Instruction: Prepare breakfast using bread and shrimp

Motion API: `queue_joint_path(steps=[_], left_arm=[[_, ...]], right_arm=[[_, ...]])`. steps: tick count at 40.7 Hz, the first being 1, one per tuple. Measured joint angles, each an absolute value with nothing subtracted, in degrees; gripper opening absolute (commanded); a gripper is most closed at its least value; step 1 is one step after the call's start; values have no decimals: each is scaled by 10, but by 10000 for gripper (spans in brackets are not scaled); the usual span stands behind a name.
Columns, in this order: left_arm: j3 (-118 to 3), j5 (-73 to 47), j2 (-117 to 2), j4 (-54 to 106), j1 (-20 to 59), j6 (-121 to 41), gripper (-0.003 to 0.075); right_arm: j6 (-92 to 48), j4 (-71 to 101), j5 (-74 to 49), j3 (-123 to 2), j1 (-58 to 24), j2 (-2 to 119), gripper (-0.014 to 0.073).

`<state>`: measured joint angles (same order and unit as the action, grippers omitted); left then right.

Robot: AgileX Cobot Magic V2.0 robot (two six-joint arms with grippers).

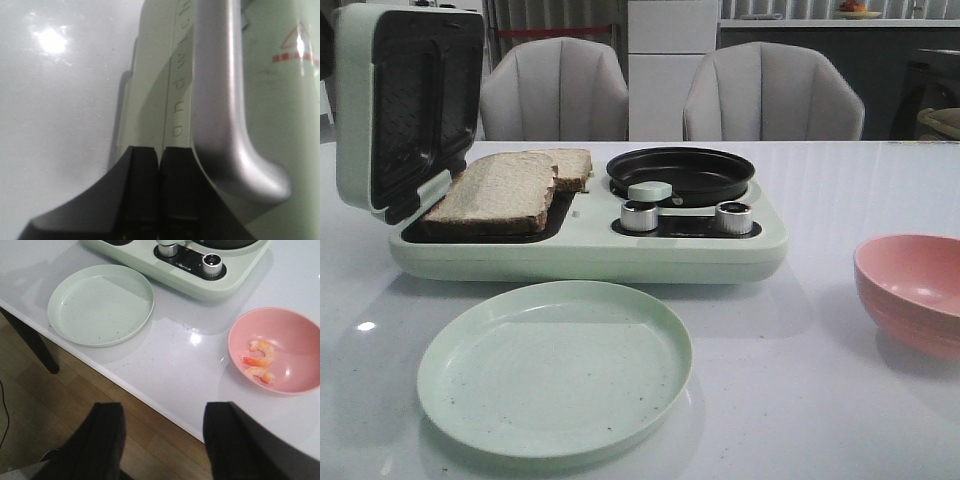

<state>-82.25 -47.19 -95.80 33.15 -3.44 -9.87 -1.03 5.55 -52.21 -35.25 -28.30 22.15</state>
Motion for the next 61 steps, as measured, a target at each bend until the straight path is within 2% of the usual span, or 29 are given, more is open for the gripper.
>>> queue_joint_path(steps=[11,25,35,53,61], left_arm=[[-818,-482,-935,300,53,-121,100],[-717,-440,-783,168,218,-126,100],[-603,-395,-658,149,309,-127,100],[-387,-387,-377,140,329,-127,100],[-329,-388,-278,136,329,-127,100]], right_arm=[[-10,56,-522,-352,-283,221,458],[-10,56,-522,-352,-283,221,458],[-10,56,-522,-352,-283,221,458],[-10,56,-522,-352,-283,221,458],[-10,56,-522,-352,-283,221,458]])
